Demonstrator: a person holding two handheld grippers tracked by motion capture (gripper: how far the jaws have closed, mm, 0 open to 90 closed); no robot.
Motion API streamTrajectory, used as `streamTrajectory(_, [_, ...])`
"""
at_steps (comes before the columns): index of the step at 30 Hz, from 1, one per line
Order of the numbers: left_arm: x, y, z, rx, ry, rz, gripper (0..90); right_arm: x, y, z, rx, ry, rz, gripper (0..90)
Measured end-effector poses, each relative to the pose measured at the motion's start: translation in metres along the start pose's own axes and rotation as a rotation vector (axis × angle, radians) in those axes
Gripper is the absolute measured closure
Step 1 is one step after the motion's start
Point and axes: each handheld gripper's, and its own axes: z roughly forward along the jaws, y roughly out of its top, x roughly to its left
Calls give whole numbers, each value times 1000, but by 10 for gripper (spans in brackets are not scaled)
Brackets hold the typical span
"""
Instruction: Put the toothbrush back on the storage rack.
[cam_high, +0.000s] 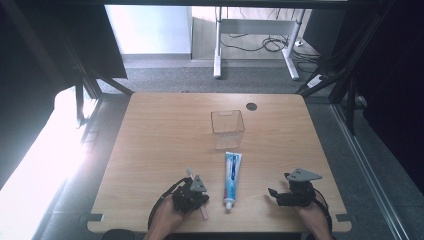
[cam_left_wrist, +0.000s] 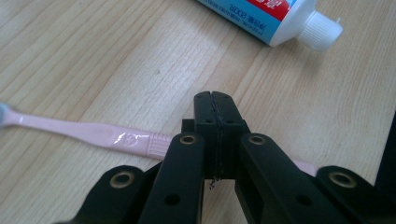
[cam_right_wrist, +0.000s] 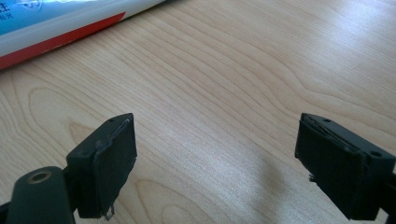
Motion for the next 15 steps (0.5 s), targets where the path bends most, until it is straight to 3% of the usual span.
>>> streamTrajectory(15, [9,-15,-14,13,16,-48,896,0,0,0,6,-2,-1,130])
